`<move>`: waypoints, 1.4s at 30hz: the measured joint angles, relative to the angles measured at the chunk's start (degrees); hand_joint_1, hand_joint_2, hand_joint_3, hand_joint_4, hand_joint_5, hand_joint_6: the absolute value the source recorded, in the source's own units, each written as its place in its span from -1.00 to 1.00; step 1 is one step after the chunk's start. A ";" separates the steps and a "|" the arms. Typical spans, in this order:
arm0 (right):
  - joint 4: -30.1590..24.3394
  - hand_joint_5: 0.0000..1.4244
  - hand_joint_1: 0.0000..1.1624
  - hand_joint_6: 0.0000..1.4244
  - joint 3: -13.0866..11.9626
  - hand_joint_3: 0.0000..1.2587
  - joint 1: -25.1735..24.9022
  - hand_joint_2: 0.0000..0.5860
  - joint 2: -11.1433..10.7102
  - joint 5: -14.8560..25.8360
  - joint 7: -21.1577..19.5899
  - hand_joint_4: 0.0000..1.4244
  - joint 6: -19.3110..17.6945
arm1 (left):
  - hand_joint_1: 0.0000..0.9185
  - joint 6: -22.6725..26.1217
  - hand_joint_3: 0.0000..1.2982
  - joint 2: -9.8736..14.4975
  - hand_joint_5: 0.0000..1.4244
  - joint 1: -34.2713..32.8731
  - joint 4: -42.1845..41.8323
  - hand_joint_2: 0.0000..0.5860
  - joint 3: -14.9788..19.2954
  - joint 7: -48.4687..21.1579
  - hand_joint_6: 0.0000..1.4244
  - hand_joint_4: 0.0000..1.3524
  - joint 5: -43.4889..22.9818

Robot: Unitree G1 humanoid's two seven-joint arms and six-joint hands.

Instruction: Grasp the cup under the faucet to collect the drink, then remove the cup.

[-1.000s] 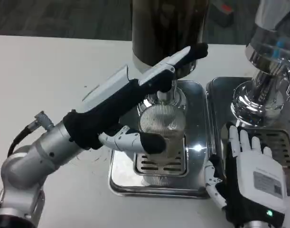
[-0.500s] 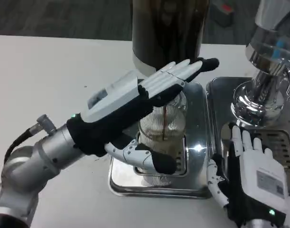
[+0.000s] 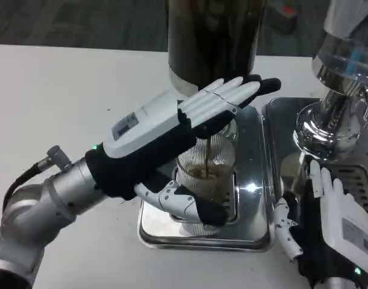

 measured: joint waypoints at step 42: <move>6.18 -1.00 0.14 -1.00 -7.44 -1.00 -4.23 -0.32 -1.79 32.87 7.14 -1.00 -24.93 | -1.00 0.47 -1.00 0.87 -0.96 -0.41 0.20 -0.61 -1.72 5.83 -1.00 -1.00 2.96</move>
